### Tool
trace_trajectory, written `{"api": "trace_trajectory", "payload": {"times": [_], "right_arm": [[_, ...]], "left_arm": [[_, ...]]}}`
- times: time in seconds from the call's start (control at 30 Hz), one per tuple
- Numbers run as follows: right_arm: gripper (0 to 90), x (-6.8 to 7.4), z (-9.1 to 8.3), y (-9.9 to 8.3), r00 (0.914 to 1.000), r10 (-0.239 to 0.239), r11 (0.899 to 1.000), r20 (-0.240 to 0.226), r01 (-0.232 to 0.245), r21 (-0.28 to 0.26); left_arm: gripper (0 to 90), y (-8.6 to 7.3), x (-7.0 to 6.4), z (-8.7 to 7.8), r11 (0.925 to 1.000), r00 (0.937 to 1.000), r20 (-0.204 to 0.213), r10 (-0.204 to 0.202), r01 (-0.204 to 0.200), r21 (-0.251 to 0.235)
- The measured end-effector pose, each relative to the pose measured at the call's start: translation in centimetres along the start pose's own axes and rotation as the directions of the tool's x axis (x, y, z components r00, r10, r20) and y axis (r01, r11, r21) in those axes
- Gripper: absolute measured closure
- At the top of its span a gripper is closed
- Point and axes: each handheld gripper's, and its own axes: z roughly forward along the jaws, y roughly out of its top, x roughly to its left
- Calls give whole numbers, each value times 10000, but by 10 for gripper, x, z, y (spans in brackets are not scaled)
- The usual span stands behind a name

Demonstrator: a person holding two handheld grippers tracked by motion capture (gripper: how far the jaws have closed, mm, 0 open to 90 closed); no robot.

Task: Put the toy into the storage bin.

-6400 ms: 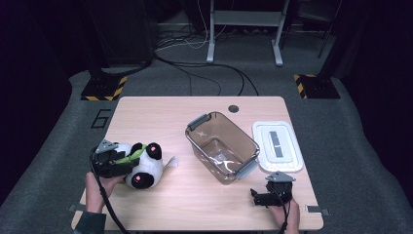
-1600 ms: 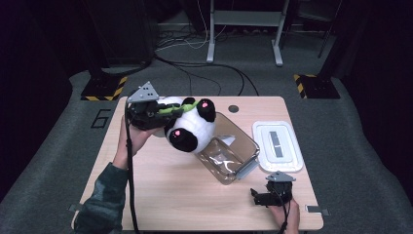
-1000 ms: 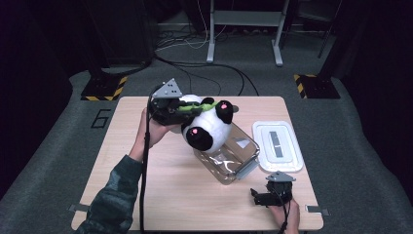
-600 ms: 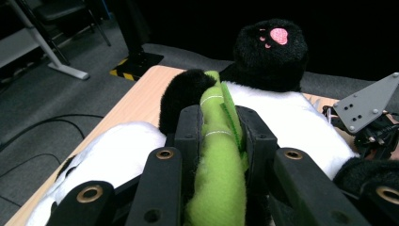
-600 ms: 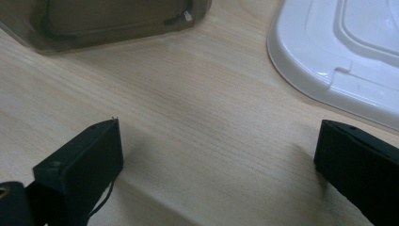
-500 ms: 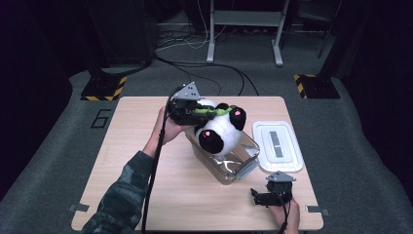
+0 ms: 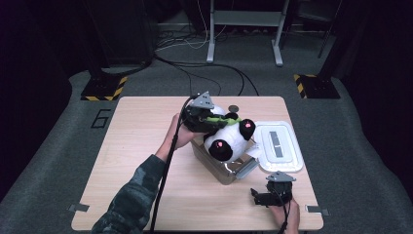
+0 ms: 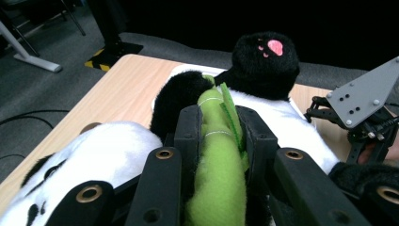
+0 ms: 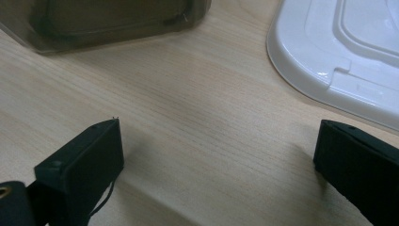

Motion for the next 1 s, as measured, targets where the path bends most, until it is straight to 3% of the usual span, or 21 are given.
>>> {"api": "trace_trajectory", "payload": {"times": [0.27, 0.5, 0.73, 0.87, 1.0], "right_arm": [[13, 0, 0, 0, 10000, 9, 10000, 4, -9, 3], [14, 0, 0, 0, 10000, 2, 10000, 19, -2, -6], [14, 0, 0, 0, 10000, 8, 10000, 23, -8, -13], [15, 0, 0, 0, 10000, 12, 10000, 26, -12, -17], [16, 0, 0, 0, 10000, 22, 10000, 28, -22, -15]], "left_arm": [[721, -6, -8, 14, 9997, 9995, 305, 60, -67, 241], [718, -11, -10, 20, 9994, 9994, 308, -138, 128, 325], [689, -21, -10, 26, 9976, 9972, 461, -587, 569, 394], [567, -25, -11, 29, 9951, 9955, 389, -862, 842, 521], [419, -29, -11, 23, 9906, 9910, 90, -1336, 1333, 303]]}}
